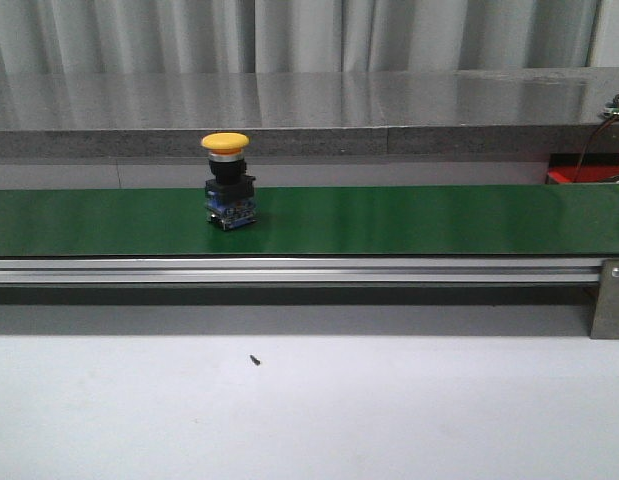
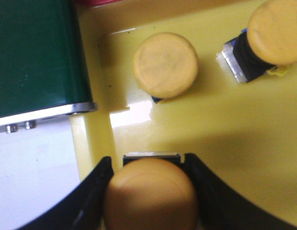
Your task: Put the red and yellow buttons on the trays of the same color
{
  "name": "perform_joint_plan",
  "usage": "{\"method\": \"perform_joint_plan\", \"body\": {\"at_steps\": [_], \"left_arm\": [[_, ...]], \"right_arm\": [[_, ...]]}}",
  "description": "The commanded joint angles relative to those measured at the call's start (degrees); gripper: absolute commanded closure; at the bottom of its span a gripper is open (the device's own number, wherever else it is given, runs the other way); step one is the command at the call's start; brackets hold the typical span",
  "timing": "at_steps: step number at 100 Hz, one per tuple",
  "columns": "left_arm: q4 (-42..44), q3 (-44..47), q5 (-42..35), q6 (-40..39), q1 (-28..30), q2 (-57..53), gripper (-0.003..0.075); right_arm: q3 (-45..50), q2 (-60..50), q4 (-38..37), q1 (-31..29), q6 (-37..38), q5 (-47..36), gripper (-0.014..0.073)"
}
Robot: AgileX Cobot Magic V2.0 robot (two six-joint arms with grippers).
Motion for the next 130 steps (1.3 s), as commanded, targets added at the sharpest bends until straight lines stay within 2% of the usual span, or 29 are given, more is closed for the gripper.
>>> {"method": "perform_joint_plan", "body": {"at_steps": [1,53,60,69,82,117,130], "left_arm": [[-1.5,-1.7,-4.1,0.1,-0.2,-0.8,0.074],[-1.8,-1.7,-4.1,0.1,-0.2,-0.8,0.074],[-1.8,-1.7,-4.1,0.1,-0.2,-0.8,0.074],[-1.8,-1.7,-4.1,0.1,-0.2,-0.8,0.074],[-1.8,-1.7,-4.1,0.1,-0.2,-0.8,0.074],[-1.9,-1.7,-4.0,0.1,-0.2,-0.8,0.074],[-1.9,-1.7,-4.0,0.1,-0.2,-0.8,0.074]], "right_arm": [[-1.0,-0.4,1.0,-0.3,-0.1,-3.1,0.0358],[-1.0,6.3,1.5,-0.3,-0.1,-1.9,0.0344],[-1.1,6.3,1.5,-0.3,-0.1,-1.4,0.0279],[-1.3,6.3,1.5,-0.3,-0.1,-0.4,0.0142],[-1.4,5.8,1.5,-0.3,-0.1,1.4,0.0048],[-6.3,-0.9,1.5,0.0,-0.1,10.2,0.0047],[-8.9,-2.8,1.7,4.1,-0.5,15.4,0.0047]]}}
